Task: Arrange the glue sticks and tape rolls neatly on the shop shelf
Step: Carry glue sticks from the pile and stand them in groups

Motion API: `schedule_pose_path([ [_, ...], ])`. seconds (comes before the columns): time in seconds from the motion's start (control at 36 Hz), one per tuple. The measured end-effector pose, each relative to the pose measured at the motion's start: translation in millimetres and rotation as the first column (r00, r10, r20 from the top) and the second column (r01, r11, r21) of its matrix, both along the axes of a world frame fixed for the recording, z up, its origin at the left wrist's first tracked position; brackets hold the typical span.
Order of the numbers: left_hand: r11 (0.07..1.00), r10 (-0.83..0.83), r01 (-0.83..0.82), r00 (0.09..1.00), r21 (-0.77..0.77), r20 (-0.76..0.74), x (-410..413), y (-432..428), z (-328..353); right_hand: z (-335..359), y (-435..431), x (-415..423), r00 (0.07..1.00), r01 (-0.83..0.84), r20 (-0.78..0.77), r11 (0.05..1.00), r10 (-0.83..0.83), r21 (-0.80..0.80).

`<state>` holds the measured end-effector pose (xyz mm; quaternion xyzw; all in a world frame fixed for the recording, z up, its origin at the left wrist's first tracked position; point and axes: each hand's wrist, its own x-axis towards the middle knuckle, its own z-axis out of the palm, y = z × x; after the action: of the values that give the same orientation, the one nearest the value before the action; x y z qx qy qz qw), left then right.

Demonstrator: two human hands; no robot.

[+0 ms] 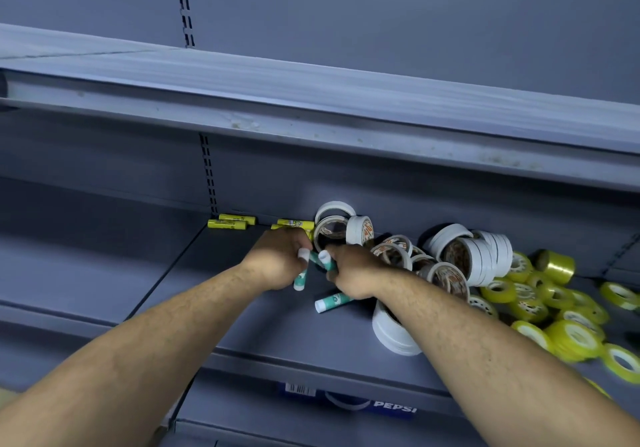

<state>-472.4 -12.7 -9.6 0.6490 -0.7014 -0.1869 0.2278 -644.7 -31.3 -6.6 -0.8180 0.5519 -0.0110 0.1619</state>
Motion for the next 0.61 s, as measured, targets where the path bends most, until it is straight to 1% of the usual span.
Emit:
schedule_pose_path([
  [0.14, 0.998, 0.036, -0.038, 0.999, -0.048, -0.035, 4, 0, 2, 16, 3, -6, 1.000, -0.015, -0.005, 0.996, 0.015, -0.086],
  [0.22, 0.996, 0.061, -0.065, 0.995, -0.054, -0.073, 3, 1, 4, 24, 7, -8, 0.999, 0.032, 0.045, 0.995, -0.028, -0.093],
  [0.28, 0.997, 0.052, -0.060, 0.991, -0.056, -0.125, 1, 3, 6, 24, 9, -9, 0.987, 0.109, 0.127, 0.988, -0.095, -0.109],
  [0.36, 0.997, 0.034, -0.047, 0.977, -0.060, -0.210, -5, 3, 6, 21, 11, -10, 0.920, 0.252, 0.334, 0.961, -0.203, -0.110],
  [0.42, 0.997, 0.023, -0.044, 0.958, -0.068, -0.284, -11, 3, 5, 22, 14, -12, 0.852, 0.324, 0.454, 0.944, -0.261, -0.066],
  [0.44, 0.996, 0.014, -0.040, 0.952, -0.080, -0.307, -15, 4, 5, 22, 16, -14, 0.800, 0.350, 0.526, 0.936, -0.287, -0.021],
  [0.53, 0.995, -0.029, -0.005, 0.941, -0.100, -0.338, -31, 10, 9, 24, 27, -22, 0.579, 0.353, 0.748, 0.927, -0.325, 0.129],
  [0.56, 0.994, -0.053, 0.018, 0.940, -0.105, -0.337, -37, 13, 12, 25, 32, -25, 0.509, 0.338, 0.796, 0.927, -0.327, 0.165],
  [0.61, 0.990, -0.106, 0.070, 0.944, -0.124, -0.311, -52, 18, 15, 27, 41, -36, 0.404, 0.323, 0.848, 0.921, -0.343, 0.219],
])
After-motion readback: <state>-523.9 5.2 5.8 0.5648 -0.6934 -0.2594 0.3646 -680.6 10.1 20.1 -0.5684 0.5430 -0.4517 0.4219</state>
